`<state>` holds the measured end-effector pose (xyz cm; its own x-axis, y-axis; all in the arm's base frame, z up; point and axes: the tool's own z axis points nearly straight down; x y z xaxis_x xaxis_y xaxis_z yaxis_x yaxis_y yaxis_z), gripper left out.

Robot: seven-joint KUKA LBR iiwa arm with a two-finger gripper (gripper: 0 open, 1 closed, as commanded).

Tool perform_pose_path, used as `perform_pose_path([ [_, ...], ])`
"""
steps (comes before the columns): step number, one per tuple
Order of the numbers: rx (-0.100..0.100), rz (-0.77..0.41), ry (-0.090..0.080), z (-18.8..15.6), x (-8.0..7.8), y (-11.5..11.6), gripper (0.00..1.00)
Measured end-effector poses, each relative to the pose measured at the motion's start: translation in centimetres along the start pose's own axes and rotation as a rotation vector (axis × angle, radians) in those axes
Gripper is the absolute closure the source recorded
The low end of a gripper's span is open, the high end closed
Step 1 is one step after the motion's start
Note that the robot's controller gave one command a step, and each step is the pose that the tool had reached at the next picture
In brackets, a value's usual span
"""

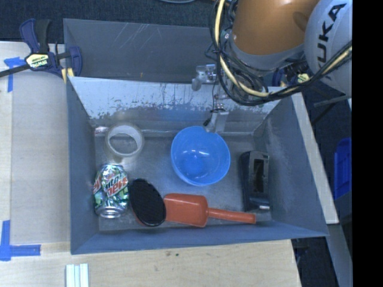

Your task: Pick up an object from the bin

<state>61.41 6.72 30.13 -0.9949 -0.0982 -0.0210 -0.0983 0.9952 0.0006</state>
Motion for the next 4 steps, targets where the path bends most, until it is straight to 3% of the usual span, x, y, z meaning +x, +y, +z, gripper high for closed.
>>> perform_pose_path([
  [1,-0.001,-0.184,0.006,-5.4,1.9,0.0,0.00],
  [2,0.002,-0.224,-0.015,-7.3,1.5,0.1,0.00],
  [3,0.003,-0.397,-0.015,6.2,1.2,0.5,0.00],
  [4,0.000,-0.199,-0.021,-1.9,5.1,5.5,1.00],
])
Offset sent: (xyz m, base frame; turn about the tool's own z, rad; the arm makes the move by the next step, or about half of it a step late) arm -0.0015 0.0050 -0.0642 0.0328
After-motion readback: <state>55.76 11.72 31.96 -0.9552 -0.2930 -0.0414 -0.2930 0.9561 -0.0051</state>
